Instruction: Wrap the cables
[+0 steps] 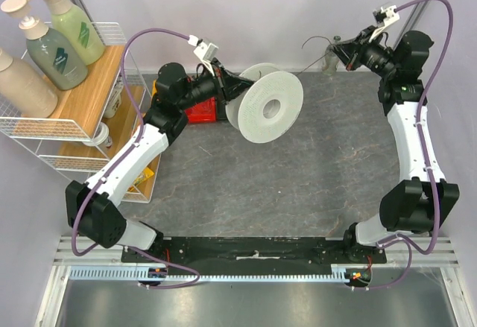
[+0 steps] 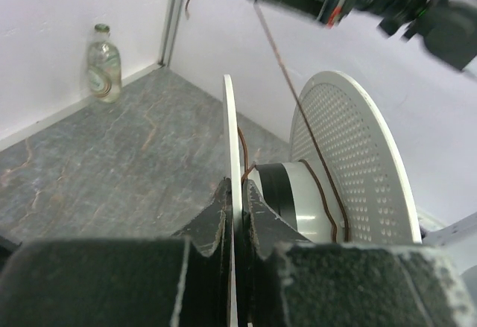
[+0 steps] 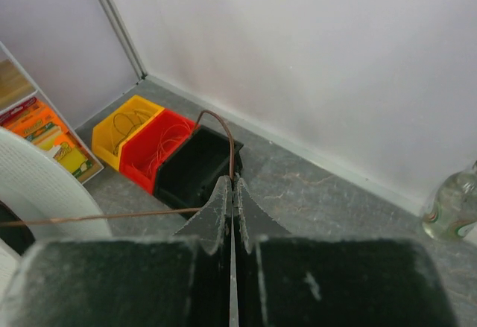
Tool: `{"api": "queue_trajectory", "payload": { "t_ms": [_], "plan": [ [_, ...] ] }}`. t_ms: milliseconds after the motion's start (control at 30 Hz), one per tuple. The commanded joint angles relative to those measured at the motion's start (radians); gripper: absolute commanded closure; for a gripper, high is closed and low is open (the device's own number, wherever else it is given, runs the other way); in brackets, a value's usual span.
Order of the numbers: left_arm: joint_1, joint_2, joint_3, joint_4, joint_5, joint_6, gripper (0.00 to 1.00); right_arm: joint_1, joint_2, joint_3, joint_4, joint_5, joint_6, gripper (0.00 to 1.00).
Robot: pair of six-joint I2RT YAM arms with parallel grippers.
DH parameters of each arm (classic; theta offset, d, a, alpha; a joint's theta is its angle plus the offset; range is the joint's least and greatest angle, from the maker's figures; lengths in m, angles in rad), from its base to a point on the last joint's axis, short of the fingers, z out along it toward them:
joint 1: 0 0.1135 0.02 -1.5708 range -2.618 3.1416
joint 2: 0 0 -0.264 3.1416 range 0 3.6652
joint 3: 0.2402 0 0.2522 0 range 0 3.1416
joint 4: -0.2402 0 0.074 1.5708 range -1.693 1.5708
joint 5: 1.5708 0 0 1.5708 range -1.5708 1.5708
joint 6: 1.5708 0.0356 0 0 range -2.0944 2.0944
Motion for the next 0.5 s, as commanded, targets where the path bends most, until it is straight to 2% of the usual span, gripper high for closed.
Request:
{"api": "queue_trajectory", "payload": {
  "t_ms": [0, 200, 333, 467],
  "plan": [
    [0.014, -0.03, 0.11, 0.039, 0.217, -0.202, 0.98, -0.09, 0.022, -0.069, 0.18, 0.121, -0.025, 1.0],
    [0.035, 0.0, 0.191, 0.097, 0.125, -0.375, 0.98, -0.107, -0.001, -0.154, 0.19, 0.123, -0.036, 1.0],
    [0.029, 0.033, 0.245, 0.125, 0.035, -0.468, 0.98, -0.104, -0.038, -0.223, 0.197, 0.062, 0.006, 1.0],
    [0.011, 0.065, 0.279, 0.122, -0.062, -0.487, 0.98, -0.075, -0.101, -0.318, 0.196, 0.034, 0.044, 1.0]
  ]
}}
